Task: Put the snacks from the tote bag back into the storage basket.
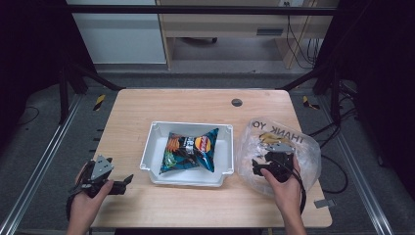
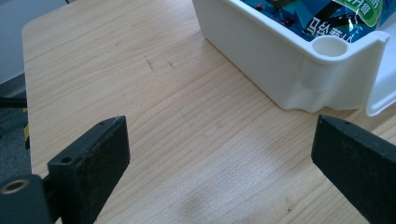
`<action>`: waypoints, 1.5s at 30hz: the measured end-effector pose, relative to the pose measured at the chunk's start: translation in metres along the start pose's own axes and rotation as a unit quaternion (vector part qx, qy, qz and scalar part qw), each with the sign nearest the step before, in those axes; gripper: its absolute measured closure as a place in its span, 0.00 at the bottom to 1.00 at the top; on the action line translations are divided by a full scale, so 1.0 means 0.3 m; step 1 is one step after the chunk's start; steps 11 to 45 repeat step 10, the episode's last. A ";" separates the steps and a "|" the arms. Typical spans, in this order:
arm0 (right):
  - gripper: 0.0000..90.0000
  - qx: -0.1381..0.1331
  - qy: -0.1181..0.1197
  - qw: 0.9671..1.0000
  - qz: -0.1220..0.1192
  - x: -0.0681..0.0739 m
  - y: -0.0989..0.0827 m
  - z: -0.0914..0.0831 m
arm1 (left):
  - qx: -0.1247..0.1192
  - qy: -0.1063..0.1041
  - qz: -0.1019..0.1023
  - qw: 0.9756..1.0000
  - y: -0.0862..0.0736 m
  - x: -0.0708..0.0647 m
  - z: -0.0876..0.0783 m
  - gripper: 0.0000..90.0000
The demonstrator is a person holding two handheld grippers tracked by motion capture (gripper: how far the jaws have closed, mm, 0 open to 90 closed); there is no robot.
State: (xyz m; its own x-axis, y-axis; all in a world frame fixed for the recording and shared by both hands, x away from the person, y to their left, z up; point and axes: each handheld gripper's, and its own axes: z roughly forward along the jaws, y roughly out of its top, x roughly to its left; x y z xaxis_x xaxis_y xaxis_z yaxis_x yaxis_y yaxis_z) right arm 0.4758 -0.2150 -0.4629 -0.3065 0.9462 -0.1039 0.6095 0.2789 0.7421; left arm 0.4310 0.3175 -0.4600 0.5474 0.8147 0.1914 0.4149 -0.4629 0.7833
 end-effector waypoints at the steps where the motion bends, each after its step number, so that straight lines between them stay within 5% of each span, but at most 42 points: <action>1: 0.11 0.000 0.000 1.000 0.001 0.000 0.000 0.006 | 0.000 0.000 0.000 1.000 0.000 0.001 0.000 0.04; 45: 0.10 -0.004 0.002 1.000 0.003 -0.001 0.007 0.031 | -0.002 0.000 -0.006 1.000 0.000 0.015 -0.001 0.04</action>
